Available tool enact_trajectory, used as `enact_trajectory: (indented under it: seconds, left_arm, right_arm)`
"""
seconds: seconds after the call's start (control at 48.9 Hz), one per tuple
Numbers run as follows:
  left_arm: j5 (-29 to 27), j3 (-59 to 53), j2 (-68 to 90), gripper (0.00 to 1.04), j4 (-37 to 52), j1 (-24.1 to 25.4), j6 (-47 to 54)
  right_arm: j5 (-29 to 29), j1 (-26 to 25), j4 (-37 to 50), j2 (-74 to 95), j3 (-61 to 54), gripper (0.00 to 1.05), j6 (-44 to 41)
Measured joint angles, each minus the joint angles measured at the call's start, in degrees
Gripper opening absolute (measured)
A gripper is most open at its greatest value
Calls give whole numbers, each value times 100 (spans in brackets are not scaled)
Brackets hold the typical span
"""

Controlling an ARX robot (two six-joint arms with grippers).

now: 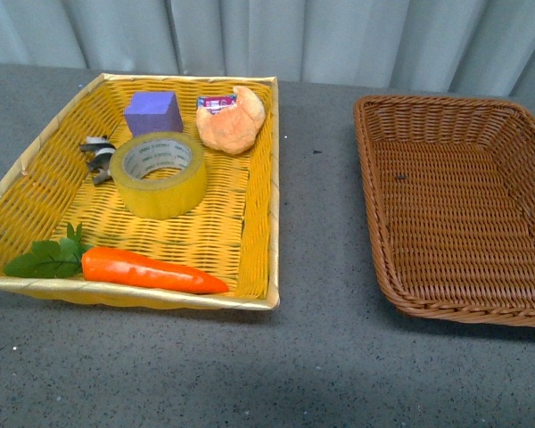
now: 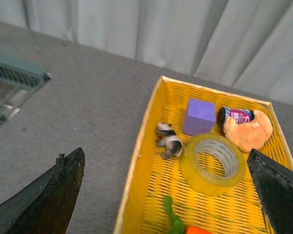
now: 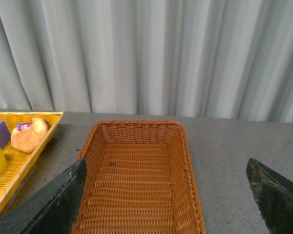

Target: Move tape to another basket

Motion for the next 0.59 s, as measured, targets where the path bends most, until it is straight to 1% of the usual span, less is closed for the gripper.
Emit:
enact_trajectory:
  seconds: [0.102, 0.225, 0.286, 0.347, 0.491, 0.593]
  left_arm:
    - [442, 785, 1366, 98, -293, 59, -223]
    - [492, 1613, 2496, 98, -778, 76, -350]
    - [619, 2090, 3058, 98, -1008, 87, -466]
    - [621, 2695, 3687, 98, -1377, 76, -640]
    - [570, 3517, 4627, 98, -1895, -37, -739]
    - [461, 4009, 5176, 98, -2308, -118, -984]
  right_arm:
    - [0, 0, 0, 0, 0, 96, 0]
    - [-2, 0, 0, 0, 0, 96, 0]
    - [0, 0, 0, 0, 0, 96, 0]
    - [0, 0, 0, 0, 0, 96, 0]
    - [0, 0, 0, 0, 0, 96, 0]
    - [-2, 0, 0, 0, 0, 96, 0]
